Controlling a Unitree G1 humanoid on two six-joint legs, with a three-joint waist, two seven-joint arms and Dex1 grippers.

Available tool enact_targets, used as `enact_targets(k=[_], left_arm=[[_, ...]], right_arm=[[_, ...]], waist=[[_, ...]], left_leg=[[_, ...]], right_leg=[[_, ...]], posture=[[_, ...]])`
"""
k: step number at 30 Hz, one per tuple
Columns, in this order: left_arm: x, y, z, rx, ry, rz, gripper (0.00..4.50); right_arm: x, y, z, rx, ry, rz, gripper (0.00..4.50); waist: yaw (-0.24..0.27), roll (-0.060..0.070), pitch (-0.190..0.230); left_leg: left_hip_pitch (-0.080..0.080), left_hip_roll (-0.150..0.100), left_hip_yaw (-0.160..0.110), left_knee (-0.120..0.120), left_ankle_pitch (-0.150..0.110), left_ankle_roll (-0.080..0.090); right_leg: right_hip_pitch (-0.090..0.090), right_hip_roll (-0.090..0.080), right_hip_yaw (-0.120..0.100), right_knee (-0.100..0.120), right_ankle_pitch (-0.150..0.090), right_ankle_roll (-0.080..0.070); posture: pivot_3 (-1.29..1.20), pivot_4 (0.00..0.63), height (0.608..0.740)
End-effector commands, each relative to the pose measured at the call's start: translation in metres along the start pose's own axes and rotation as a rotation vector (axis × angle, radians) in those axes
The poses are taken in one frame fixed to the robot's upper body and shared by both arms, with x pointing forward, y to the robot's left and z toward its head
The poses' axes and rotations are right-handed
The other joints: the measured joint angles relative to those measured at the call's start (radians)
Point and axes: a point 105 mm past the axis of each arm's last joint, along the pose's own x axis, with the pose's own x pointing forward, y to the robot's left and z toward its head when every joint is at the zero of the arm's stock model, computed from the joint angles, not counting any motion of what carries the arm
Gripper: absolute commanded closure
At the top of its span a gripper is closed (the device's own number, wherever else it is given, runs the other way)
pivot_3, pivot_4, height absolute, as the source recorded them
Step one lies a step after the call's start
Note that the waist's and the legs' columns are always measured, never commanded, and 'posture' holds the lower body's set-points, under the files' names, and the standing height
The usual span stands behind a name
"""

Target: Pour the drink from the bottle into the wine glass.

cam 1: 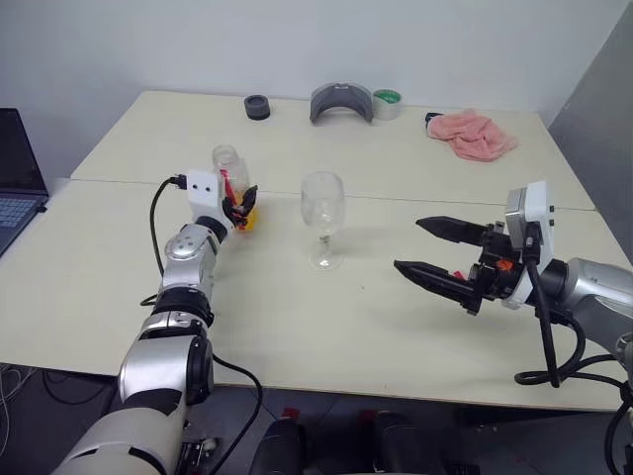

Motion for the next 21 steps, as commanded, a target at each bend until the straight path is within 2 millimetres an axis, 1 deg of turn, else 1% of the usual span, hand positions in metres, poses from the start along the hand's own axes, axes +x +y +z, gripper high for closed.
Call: enact_targets(k=[1,4,7,10,14,16,18,21], left_arm=[[0.002,0.005,0.015,0.025,-0.052,0.006,2.81],[0.001,0.008,0.017,0.031,-0.059,0.022,2.82],[0.003,0.006,0.023,0.049,-0.064,0.002,2.82],[0.009,-0.004,0.041,0.131,-0.079,-0.070,2.82],[0.015,-0.016,0.073,0.278,-0.109,-0.182,2.82],[0.016,-0.019,0.083,0.342,-0.116,-0.219,2.82],[0.016,-0.022,0.089,0.385,-0.123,-0.246,2.82],[0.015,-0.030,0.100,0.504,-0.145,-0.300,2.82]], right_arm=[[-0.002,0.004,0.011,-0.044,-0.037,0.002,0.00],[-0.001,0.003,0.012,-0.045,-0.041,0.003,0.00],[0.001,0.001,0.015,-0.052,-0.051,-0.004,0.00],[0.003,-0.002,0.021,-0.062,-0.071,-0.023,0.00],[0.008,-0.004,0.030,-0.071,-0.112,-0.045,0.00],[0.010,-0.005,0.033,-0.076,-0.131,-0.056,0.00],[0.012,-0.005,0.034,-0.078,-0.142,-0.064,0.00],[0.015,-0.006,0.037,-0.089,-0.171,-0.083,0.00]], waist=[[0.000,0.000,0.000],[0.000,0.000,0.000],[0.000,0.000,0.000],[-0.001,0.000,0.000],[0.000,-0.001,0.001],[0.000,-0.001,0.001],[-0.001,-0.001,0.001],[-0.002,-0.001,0.001]], left_leg=[[0.000,0.000,0.000,0.000,0.000,0.000],[0.000,0.000,0.000,0.000,0.000,0.000],[0.000,0.000,0.000,0.000,0.000,0.000],[0.000,0.000,0.000,0.000,0.000,0.000],[-0.002,0.000,0.000,0.000,0.000,0.000],[-0.005,0.000,0.000,0.001,0.000,0.000],[-0.005,0.000,0.000,0.001,0.000,0.000],[-0.004,0.000,0.000,0.001,0.000,0.000]], right_leg=[[0.000,0.000,0.000,0.000,0.000,0.000],[0.000,0.000,0.000,0.000,0.000,0.000],[0.000,0.000,0.000,0.000,0.000,0.000],[-0.001,0.000,0.000,0.000,0.000,0.000],[-0.002,0.000,0.000,0.001,0.000,0.000],[-0.004,0.000,-0.001,0.001,0.000,0.000],[-0.004,0.000,-0.001,0.001,0.000,0.000],[-0.004,0.000,0.000,0.000,0.000,0.000]], posture=[[0.00,0.150,0.740],[0.00,0.150,0.740],[0.00,0.150,0.740],[0.00,0.150,0.740],[0.00,0.150,0.740],[0.00,0.150,0.740],[0.00,0.150,0.740],[0.00,0.150,0.740]])
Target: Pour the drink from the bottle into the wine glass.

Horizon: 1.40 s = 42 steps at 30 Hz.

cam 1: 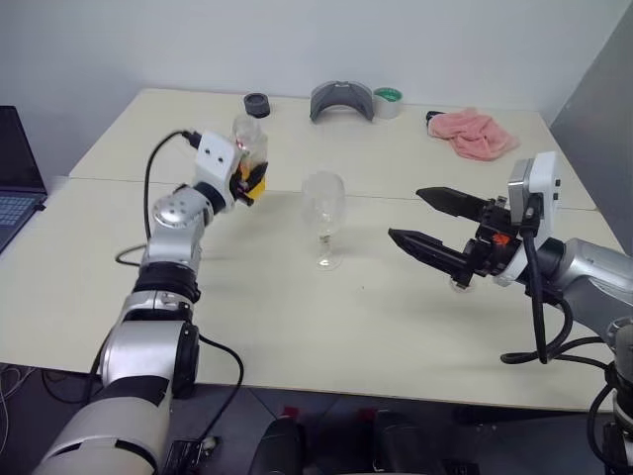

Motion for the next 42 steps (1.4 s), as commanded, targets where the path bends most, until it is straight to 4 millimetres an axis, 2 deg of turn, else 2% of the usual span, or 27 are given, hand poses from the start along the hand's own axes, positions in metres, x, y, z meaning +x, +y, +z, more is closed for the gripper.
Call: enact_targets(k=[1,6,17,25,42], left_arm=[[0.003,-0.002,0.031,0.188,-0.066,-0.072,2.82],[0.007,-0.005,0.048,0.358,-0.088,-0.129,2.82],[0.008,-0.010,0.070,0.557,-0.154,-0.188,2.82],[0.005,-0.011,0.073,0.698,-0.161,-0.223,2.82],[0.009,-0.014,0.084,0.862,-0.196,-0.260,2.82]], right_arm=[[0.004,0.002,0.012,-0.054,-0.070,-0.016,0.00],[0.007,0.002,0.008,-0.068,-0.095,-0.025,0.00],[0.013,0.005,0.008,-0.088,-0.139,-0.018,0.00],[0.016,0.004,0.005,-0.090,-0.146,-0.018,0.00],[0.018,0.003,0.005,-0.092,-0.160,-0.025,0.00]], waist=[[0.000,0.000,0.000],[0.001,0.000,0.000],[0.000,0.000,0.000],[0.001,0.000,0.000],[0.000,0.000,0.000]], left_leg=[[0.000,0.000,0.000,0.000,0.000,0.000],[-0.001,0.000,0.000,0.000,0.000,0.000],[-0.002,0.000,0.000,0.001,0.000,0.000],[-0.002,0.000,0.000,0.001,0.000,0.000],[-0.002,-0.001,0.000,0.001,0.000,0.000]], right_leg=[[0.000,0.000,0.000,0.000,0.000,0.000],[0.000,0.000,0.000,0.000,0.000,0.000],[-0.001,0.000,-0.001,0.000,0.000,0.000],[-0.001,0.000,-0.001,0.000,0.000,0.000],[-0.001,0.000,-0.001,0.001,0.000,0.000]], posture=[[0.00,0.150,0.740],[0.00,0.150,0.740],[0.00,0.150,0.740],[0.00,0.150,0.740],[0.00,0.150,0.740]])
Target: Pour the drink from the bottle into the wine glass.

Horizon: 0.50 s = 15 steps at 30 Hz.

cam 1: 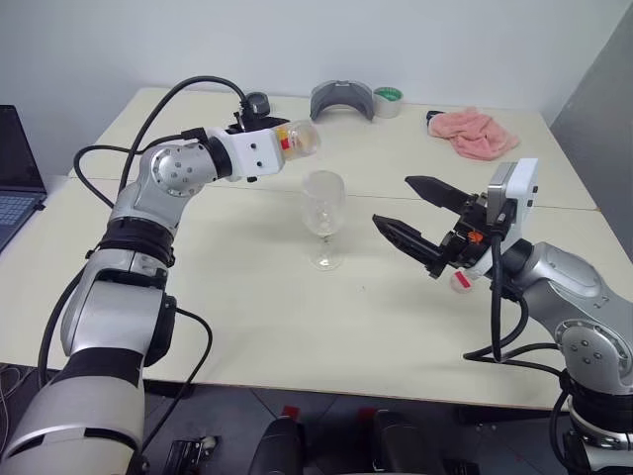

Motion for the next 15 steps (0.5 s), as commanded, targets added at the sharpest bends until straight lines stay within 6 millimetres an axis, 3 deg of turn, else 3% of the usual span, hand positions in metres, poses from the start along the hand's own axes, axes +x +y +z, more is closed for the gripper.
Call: enact_targets(k=[1,15], left_arm=[[-0.0035,0.0251,0.0088,0.083,-0.019,0.054,2.82],[-0.0070,0.0333,0.0078,0.213,0.004,0.028,2.82]], right_arm=[[0.0014,0.0033,0.0110,-0.040,-0.037,0.005,0.00],[0.0042,0.0026,0.0118,-0.040,-0.043,0.004,0.00]], waist=[[0.000,0.000,0.000],[0.000,0.000,0.000]], left_leg=[[0.000,0.000,0.000,0.000,0.000,0.000],[0.000,0.000,0.000,0.000,0.000,0.000]], right_leg=[[0.000,0.000,0.000,0.000,0.000,0.000],[0.000,0.000,0.000,0.000,0.000,0.000]], posture=[[0.00,0.150,0.740],[0.00,0.150,0.740]])
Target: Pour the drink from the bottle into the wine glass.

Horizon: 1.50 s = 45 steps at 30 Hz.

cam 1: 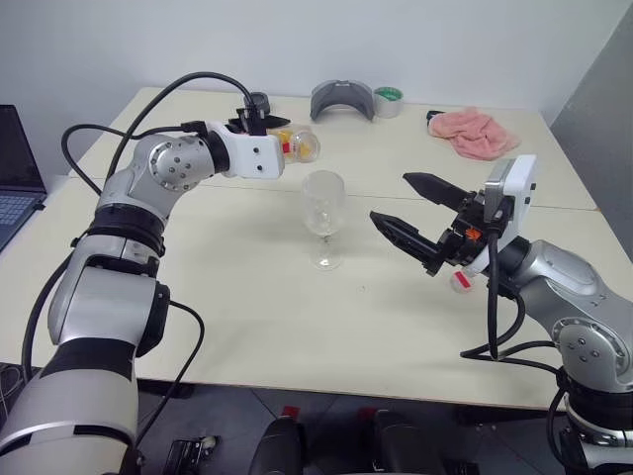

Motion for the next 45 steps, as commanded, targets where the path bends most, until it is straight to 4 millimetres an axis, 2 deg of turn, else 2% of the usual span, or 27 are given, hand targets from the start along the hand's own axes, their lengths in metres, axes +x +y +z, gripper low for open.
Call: enact_targets(k=[1,45], left_arm=[[-0.005,0.024,0.004,0.062,-0.011,0.057,2.82],[-0.006,0.035,0.013,0.239,-0.033,-0.027,2.82]], right_arm=[[0.001,0.002,0.010,-0.033,-0.036,0.007,0.00],[0.002,0.003,0.007,-0.028,-0.041,-0.017,0.00]], waist=[[0.000,0.000,0.000],[-0.001,0.000,0.000]], left_leg=[[0.000,0.000,0.000,0.000,0.000,0.000],[0.000,0.000,0.001,0.001,0.000,0.000]], right_leg=[[0.000,0.000,0.000,0.000,0.000,0.000],[0.000,0.000,0.000,0.001,0.000,0.000]], posture=[[0.00,0.150,0.740],[0.00,0.150,0.740]])
